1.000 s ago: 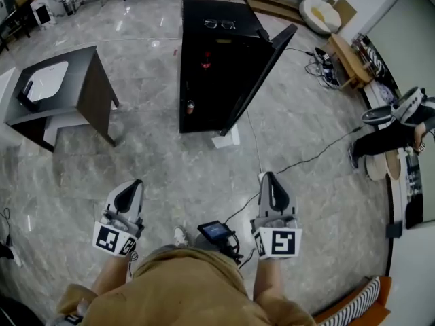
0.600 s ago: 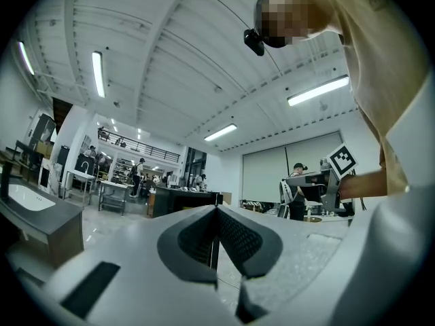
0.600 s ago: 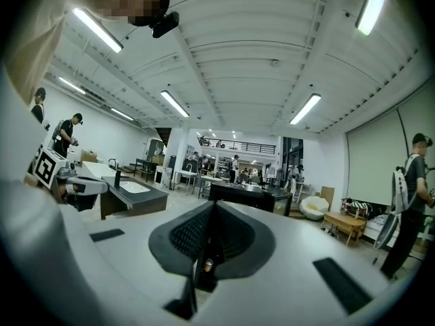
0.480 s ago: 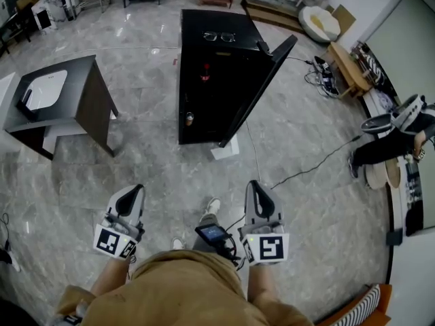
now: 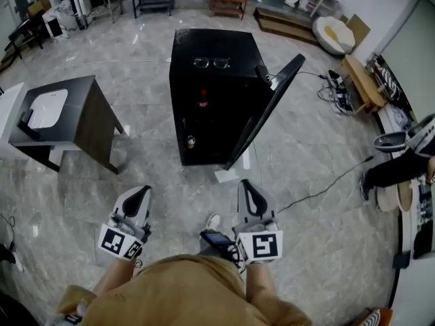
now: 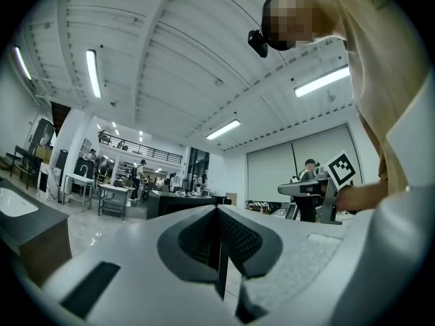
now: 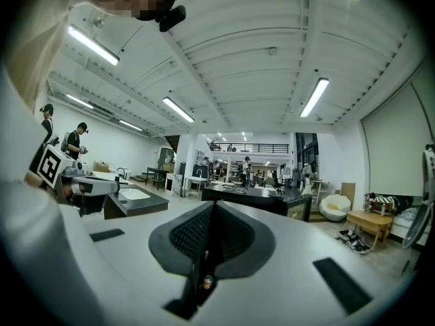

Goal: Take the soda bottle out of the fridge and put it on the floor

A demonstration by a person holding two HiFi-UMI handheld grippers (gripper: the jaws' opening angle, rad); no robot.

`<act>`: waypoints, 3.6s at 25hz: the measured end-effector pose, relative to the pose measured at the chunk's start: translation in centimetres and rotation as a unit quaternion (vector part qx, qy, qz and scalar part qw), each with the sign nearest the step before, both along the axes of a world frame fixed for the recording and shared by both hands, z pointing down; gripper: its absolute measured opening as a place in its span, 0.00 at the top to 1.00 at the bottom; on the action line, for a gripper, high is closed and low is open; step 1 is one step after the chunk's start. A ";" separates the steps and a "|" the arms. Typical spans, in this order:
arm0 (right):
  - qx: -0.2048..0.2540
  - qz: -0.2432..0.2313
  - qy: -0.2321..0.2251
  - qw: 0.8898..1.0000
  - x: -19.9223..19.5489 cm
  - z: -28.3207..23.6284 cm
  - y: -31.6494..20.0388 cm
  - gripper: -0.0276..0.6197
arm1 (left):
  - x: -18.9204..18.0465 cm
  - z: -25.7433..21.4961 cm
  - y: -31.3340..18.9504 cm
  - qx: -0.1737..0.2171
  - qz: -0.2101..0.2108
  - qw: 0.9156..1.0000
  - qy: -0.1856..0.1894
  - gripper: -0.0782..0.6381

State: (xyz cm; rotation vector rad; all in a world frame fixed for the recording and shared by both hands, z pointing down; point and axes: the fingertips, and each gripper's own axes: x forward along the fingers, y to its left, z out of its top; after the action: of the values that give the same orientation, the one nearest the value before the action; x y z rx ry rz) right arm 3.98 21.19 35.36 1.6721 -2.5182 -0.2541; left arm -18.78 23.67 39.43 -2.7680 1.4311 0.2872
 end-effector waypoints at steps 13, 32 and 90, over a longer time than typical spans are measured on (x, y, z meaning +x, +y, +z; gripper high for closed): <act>-0.011 -0.081 -0.009 0.997 5.2 -0.1 -15.5 0.95 | 7.4 -2.6 -12.5 -0.007 -0.061 0.998 -0.015 0.89; -0.121 -0.120 0.038 0.985 -2.8 9.1 -25.8 0.95 | 2.7 0.7 -17.8 -0.043 -0.070 0.997 -0.011 0.89; -0.175 -0.050 0.060 0.981 -10.7 33.4 -56.9 0.49 | -2.2 23.7 -30.8 -0.195 -0.014 0.980 0.026 0.89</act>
State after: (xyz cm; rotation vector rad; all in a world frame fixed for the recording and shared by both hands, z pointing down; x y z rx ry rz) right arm -6.72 -35.70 68.75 1.3582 -2.3885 0.0757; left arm -20.99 -7.11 63.08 -3.0554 1.7011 0.0852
